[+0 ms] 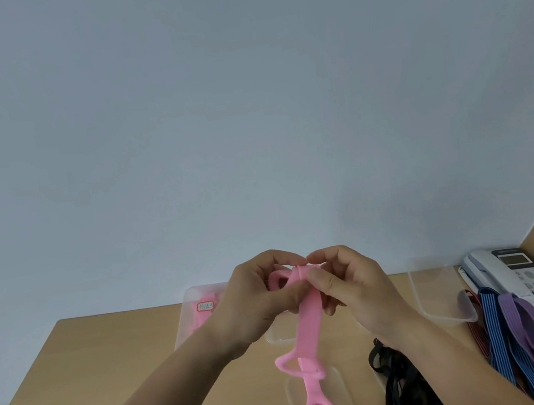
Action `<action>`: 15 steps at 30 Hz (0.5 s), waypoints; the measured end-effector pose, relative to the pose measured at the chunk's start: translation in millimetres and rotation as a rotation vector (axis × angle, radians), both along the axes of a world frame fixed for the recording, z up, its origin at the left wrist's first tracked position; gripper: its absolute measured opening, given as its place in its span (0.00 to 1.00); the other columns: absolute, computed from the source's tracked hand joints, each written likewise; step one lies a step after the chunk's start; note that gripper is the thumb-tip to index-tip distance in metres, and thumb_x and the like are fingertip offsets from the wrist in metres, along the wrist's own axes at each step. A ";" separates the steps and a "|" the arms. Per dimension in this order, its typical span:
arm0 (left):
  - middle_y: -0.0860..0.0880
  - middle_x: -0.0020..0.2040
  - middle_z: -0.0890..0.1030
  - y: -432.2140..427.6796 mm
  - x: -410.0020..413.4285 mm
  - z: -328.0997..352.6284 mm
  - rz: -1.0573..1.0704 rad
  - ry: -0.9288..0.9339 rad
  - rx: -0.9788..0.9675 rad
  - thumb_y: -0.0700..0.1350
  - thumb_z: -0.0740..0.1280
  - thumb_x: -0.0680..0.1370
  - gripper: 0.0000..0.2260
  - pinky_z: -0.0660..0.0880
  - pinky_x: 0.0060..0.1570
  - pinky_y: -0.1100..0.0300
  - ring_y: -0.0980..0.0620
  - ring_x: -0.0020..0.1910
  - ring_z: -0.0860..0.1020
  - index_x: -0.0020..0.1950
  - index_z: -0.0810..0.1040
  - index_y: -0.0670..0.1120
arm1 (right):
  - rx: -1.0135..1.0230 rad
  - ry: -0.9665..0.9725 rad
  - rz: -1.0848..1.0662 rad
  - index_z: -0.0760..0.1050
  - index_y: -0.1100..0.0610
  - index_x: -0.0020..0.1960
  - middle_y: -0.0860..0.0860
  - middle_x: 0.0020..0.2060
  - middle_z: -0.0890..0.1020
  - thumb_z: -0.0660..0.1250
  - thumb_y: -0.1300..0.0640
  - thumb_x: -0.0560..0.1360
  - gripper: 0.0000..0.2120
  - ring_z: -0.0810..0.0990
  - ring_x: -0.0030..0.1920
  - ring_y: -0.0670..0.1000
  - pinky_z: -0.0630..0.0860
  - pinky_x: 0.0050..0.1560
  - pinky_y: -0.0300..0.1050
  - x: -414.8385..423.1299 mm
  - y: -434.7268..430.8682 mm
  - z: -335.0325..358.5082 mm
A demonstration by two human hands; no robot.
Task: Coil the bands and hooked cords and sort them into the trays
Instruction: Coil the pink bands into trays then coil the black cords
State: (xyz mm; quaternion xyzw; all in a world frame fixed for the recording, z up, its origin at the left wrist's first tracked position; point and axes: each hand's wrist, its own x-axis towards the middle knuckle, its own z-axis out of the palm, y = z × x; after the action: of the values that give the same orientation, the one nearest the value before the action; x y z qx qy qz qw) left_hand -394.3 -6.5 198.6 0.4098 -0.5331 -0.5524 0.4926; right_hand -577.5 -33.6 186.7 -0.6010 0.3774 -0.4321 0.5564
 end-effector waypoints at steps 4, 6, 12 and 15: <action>0.38 0.49 0.84 0.3 -2.0 -3.9 -0.002 0.002 -0.053 0.36 0.73 0.74 0.09 0.80 0.45 0.52 0.39 0.48 0.84 0.53 0.81 0.42 | -0.014 0.005 -0.003 0.81 0.57 0.50 0.55 0.36 0.83 0.74 0.54 0.71 0.10 0.78 0.32 0.50 0.74 0.33 0.41 -1.6 -2.7 0.8; 0.42 0.48 0.85 0.8 -2.5 -3.7 -0.028 -0.018 -0.057 0.35 0.73 0.74 0.12 0.80 0.46 0.53 0.42 0.47 0.84 0.56 0.78 0.41 | -0.034 -0.016 0.011 0.81 0.57 0.50 0.53 0.37 0.84 0.74 0.59 0.71 0.09 0.79 0.33 0.48 0.75 0.33 0.39 -3.3 -2.7 2.1; 0.37 0.46 0.84 1.2 -0.9 2.4 -0.044 -0.139 0.066 0.40 0.73 0.70 0.16 0.80 0.44 0.56 0.45 0.40 0.82 0.55 0.76 0.40 | -0.092 -0.002 0.005 0.81 0.48 0.48 0.47 0.39 0.84 0.77 0.54 0.64 0.14 0.82 0.40 0.47 0.79 0.42 0.42 -3.9 1.3 4.5; 0.34 0.48 0.83 2.2 0.6 5.4 -0.104 -0.044 0.137 0.38 0.71 0.69 0.15 0.80 0.44 0.54 0.42 0.42 0.82 0.54 0.75 0.36 | -0.128 0.053 0.002 0.80 0.45 0.48 0.45 0.40 0.83 0.76 0.50 0.63 0.14 0.81 0.42 0.47 0.80 0.45 0.45 -5.4 3.7 3.9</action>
State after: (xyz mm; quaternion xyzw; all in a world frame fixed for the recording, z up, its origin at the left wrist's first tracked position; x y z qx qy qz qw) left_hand -393.7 -4.3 204.0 0.4264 -0.5253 -0.6032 0.4223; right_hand -583.0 -29.9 190.6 -0.6471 0.3629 -0.4387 0.5071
